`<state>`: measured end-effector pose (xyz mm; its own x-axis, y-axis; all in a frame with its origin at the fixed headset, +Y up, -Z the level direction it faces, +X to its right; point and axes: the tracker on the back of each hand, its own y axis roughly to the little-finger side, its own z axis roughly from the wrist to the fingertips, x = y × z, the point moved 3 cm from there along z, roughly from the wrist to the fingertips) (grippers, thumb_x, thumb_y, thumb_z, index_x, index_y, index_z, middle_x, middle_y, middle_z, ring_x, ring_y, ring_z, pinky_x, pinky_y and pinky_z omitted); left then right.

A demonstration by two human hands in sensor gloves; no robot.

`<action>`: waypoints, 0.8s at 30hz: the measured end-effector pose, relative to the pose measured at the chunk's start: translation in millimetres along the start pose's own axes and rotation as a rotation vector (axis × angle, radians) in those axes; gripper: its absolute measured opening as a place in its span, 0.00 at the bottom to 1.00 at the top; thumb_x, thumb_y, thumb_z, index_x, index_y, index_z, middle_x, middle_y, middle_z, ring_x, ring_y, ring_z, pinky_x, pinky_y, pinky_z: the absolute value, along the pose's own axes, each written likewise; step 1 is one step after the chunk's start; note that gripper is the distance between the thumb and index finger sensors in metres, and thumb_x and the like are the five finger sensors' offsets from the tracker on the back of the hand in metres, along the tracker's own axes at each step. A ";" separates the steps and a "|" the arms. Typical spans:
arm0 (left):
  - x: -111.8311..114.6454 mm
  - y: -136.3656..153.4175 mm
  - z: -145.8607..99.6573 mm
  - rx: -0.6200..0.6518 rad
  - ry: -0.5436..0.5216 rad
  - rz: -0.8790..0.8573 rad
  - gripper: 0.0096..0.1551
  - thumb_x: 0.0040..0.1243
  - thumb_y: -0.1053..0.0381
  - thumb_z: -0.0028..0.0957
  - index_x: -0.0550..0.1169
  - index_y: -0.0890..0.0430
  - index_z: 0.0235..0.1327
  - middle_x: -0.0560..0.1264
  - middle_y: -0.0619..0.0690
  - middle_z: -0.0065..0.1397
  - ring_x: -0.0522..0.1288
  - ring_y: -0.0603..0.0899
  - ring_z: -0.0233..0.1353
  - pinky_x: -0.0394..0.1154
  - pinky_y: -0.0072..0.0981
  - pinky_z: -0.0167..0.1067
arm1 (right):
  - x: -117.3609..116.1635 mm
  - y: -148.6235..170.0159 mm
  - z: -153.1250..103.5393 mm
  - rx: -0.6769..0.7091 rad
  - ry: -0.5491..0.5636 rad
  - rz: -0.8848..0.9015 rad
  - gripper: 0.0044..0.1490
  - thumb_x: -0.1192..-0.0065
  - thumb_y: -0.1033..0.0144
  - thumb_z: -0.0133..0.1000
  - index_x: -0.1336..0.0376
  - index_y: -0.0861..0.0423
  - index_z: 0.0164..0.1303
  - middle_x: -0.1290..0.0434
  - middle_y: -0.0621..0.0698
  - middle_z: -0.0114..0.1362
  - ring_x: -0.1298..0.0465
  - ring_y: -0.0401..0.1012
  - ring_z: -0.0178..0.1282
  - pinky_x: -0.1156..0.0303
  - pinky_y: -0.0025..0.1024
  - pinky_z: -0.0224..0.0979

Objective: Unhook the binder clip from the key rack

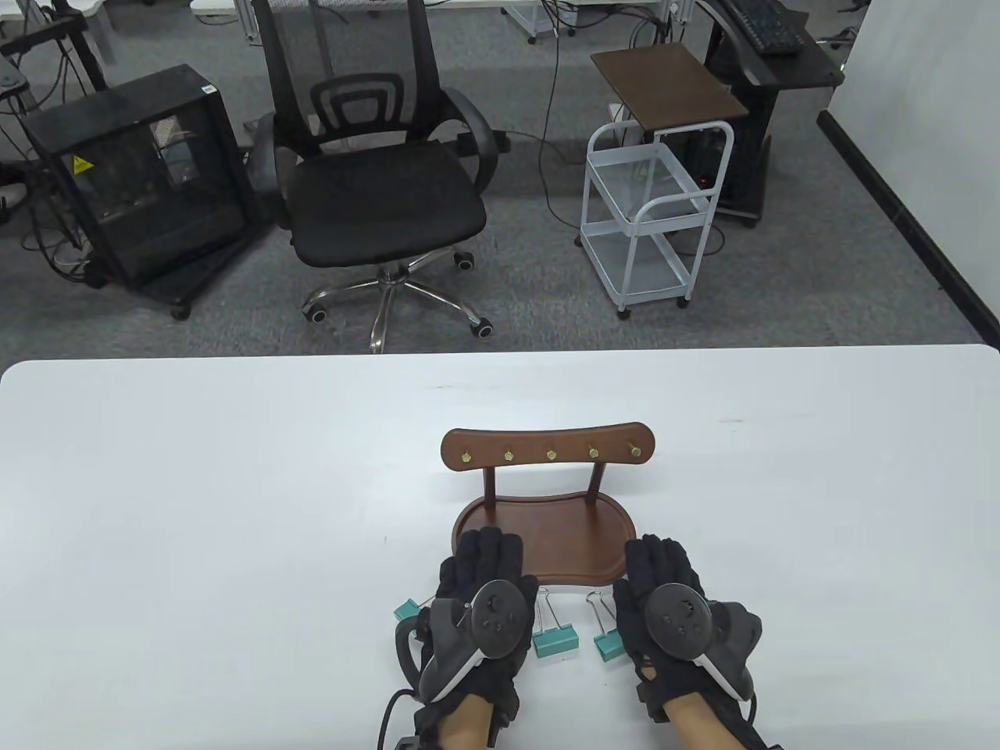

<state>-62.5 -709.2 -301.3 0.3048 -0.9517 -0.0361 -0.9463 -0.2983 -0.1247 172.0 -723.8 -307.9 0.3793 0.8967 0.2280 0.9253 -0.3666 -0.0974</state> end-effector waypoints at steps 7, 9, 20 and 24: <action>0.4 8.6 -0.6 -0.007 0.026 -0.034 0.36 0.44 0.38 0.58 0.64 0.47 0.81 0.58 0.49 0.86 0.52 0.59 0.85 0.54 0.56 0.76 | 1.5 3.3 -2.0 -0.013 -0.001 0.015 0.37 0.49 0.48 0.48 0.43 0.53 0.66 0.40 0.56 0.76 0.43 0.55 0.74 0.39 0.51 0.72; 0.3 9.7 -1.2 -0.012 0.028 -0.036 0.36 0.44 0.38 0.58 0.65 0.47 0.81 0.59 0.49 0.86 0.52 0.59 0.85 0.54 0.56 0.76 | 2.5 5.8 -2.6 -0.026 0.000 0.027 0.37 0.49 0.48 0.48 0.43 0.53 0.66 0.40 0.56 0.76 0.43 0.55 0.74 0.39 0.51 0.72; 1.3 9.5 -1.0 -0.011 0.045 -0.074 0.36 0.45 0.38 0.58 0.66 0.47 0.80 0.60 0.50 0.86 0.53 0.59 0.85 0.55 0.56 0.75 | 4.5 10.9 -3.5 -0.049 -0.002 0.054 0.37 0.49 0.48 0.48 0.43 0.53 0.66 0.39 0.56 0.76 0.42 0.55 0.74 0.39 0.50 0.71; 1.2 11.8 -1.3 -0.020 0.042 -0.076 0.36 0.46 0.37 0.58 0.66 0.47 0.80 0.60 0.49 0.86 0.53 0.59 0.85 0.55 0.56 0.75 | 4.8 11.8 -4.0 -0.056 -0.003 0.064 0.37 0.49 0.48 0.48 0.43 0.53 0.66 0.39 0.56 0.75 0.42 0.55 0.74 0.39 0.50 0.71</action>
<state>-73.4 -714.0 -301.5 0.3714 -0.9283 0.0149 -0.9227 -0.3709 -0.1056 184.7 -724.8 -304.1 0.4375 0.8719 0.2201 0.8980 -0.4361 -0.0575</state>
